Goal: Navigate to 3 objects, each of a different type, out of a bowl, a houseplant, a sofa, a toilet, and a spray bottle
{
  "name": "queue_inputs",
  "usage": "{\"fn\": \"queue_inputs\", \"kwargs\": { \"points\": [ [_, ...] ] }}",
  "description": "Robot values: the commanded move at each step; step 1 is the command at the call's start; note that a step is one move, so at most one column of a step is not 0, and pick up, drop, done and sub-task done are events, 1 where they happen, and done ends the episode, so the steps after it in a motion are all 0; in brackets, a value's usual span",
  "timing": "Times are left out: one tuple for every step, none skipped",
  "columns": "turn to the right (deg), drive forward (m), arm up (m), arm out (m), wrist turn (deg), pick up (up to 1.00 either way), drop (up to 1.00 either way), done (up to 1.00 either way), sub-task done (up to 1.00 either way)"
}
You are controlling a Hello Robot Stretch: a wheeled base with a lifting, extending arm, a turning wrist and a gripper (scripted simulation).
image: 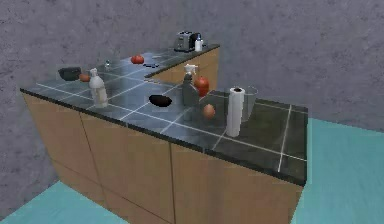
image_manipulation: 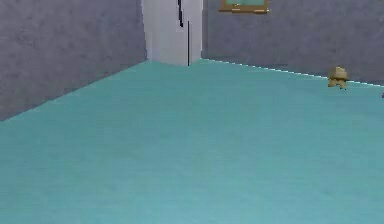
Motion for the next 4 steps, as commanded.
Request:
{"fn": "queue_inputs", "kwargs": {
  "points": [
    [-45.0,0.00,0.00,0.00,0.0,0.00,0.00,0.00,0.00],
    [-15.0,0.00,0.00,0.00,0.0,0.00,0.00,0.00,0.00],
    [0.0,0.75,0.00,0.00,0.0,0.00,0.00,0.00,0.00],
    [45.0,0.00,0.00,0.00,0.0,0.00,0.00,0.00,0.00]
  ]
}}
